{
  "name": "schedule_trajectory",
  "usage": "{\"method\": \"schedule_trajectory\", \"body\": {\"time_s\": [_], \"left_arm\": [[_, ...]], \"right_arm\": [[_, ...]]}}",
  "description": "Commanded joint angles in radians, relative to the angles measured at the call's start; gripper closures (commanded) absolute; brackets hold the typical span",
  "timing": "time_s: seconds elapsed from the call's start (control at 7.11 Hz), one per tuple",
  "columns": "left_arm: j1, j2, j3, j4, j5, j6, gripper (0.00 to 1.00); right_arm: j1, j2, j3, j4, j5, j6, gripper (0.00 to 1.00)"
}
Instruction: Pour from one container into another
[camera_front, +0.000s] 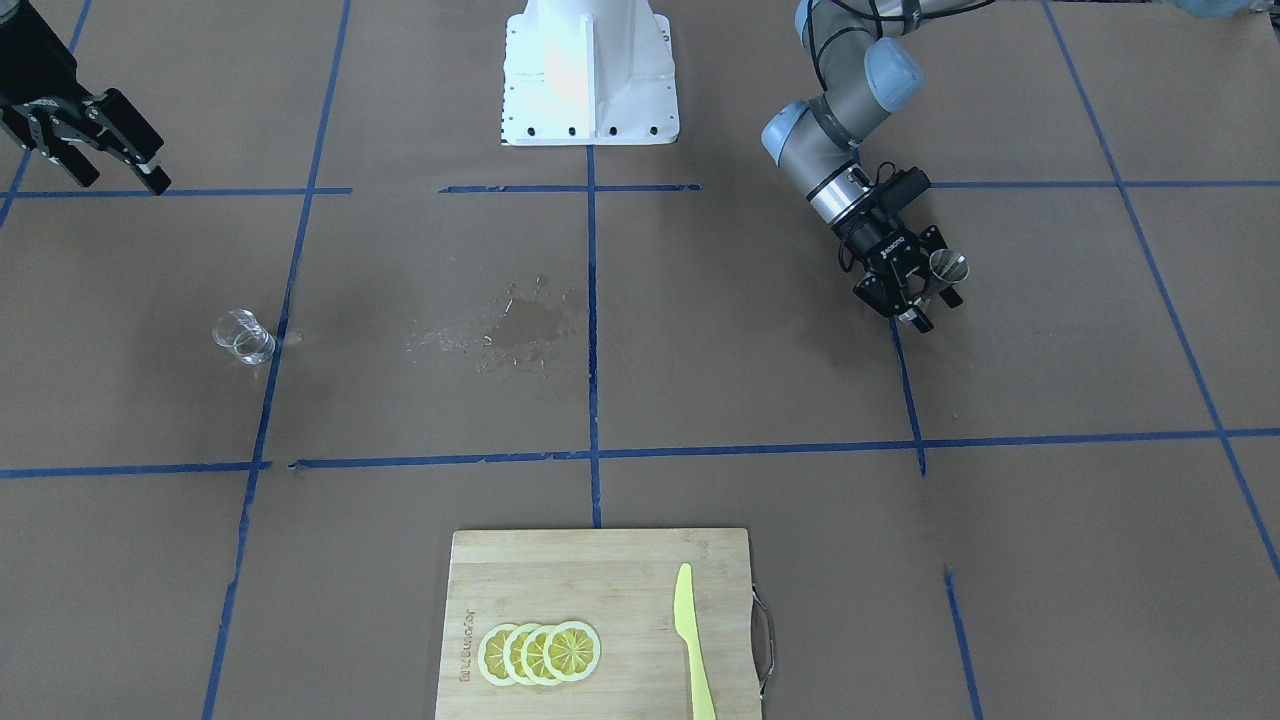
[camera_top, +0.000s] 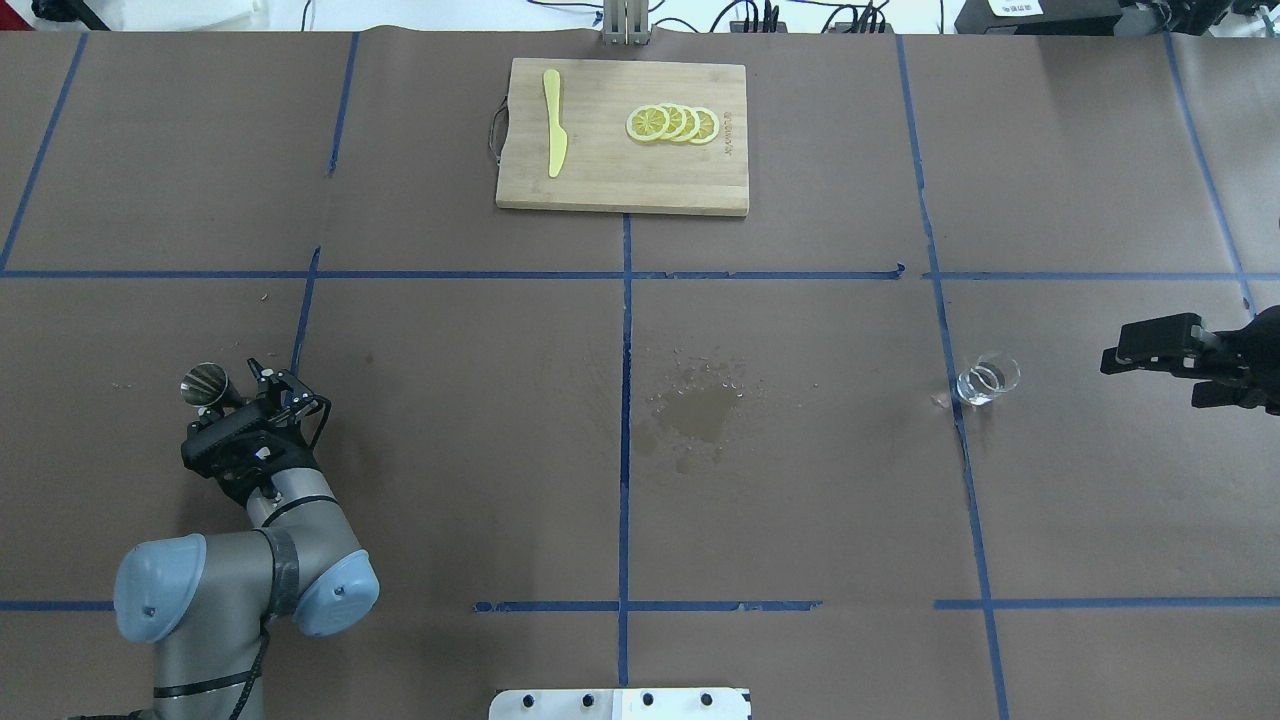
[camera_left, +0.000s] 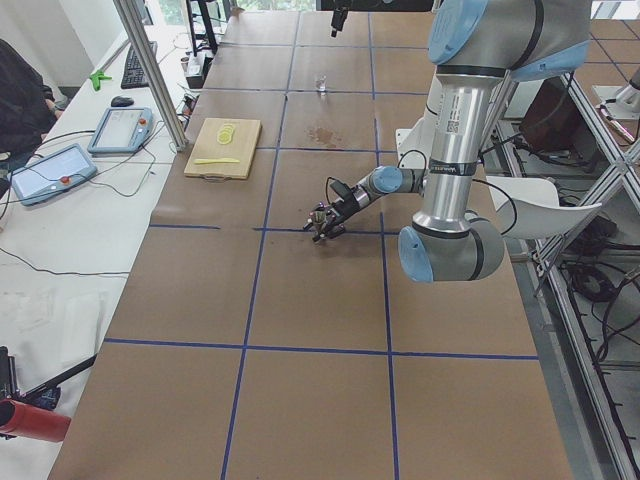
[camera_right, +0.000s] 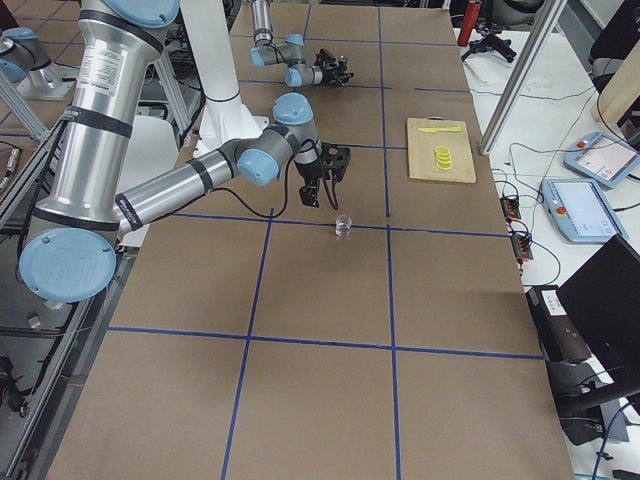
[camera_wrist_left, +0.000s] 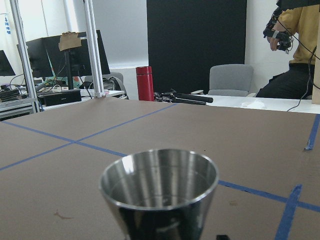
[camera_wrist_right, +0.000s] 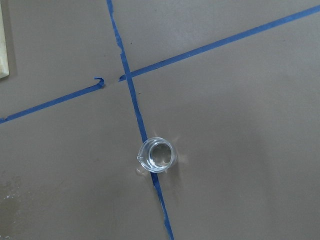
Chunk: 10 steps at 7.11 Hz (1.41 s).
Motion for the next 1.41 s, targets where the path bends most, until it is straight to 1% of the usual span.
{"method": "schedule_trajectory", "body": {"time_s": [0.0, 0.14, 0.28, 0.84, 0.99, 1.13, 1.27], "left_arm": [[-0.009, 0.002, 0.0, 0.004, 0.0, 0.0, 0.49], [-0.009, 0.002, 0.0, 0.005, 0.0, 0.0, 0.56], [-0.008, 0.002, 0.0, 0.004, 0.0, 0.0, 0.59], [0.0, -0.003, 0.0, 0.005, 0.0, 0.0, 0.59], [-0.002, -0.001, 0.0, 0.005, 0.0, 0.0, 0.75], [-0.006, -0.001, -0.001, 0.005, 0.0, 0.0, 1.0], [-0.031, -0.003, -0.008, 0.005, 0.0, 0.0, 1.0]], "right_arm": [[0.0, 0.0, 0.0, 0.0, 0.001, 0.0, 0.0], [0.0, 0.0, 0.0, 0.0, 0.001, 0.0, 0.0], [0.0, 0.0, -0.002, 0.0, 0.001, 0.0, 0.0], [0.0, 0.0, -0.002, -0.001, 0.001, 0.0, 0.0], [0.0, 0.0, -0.002, 0.0, 0.001, 0.0, 0.0], [0.0, 0.0, 0.0, 0.0, 0.001, 0.0, 0.0], [0.0, 0.0, 0.0, 0.0, 0.001, 0.0, 0.0]]}}
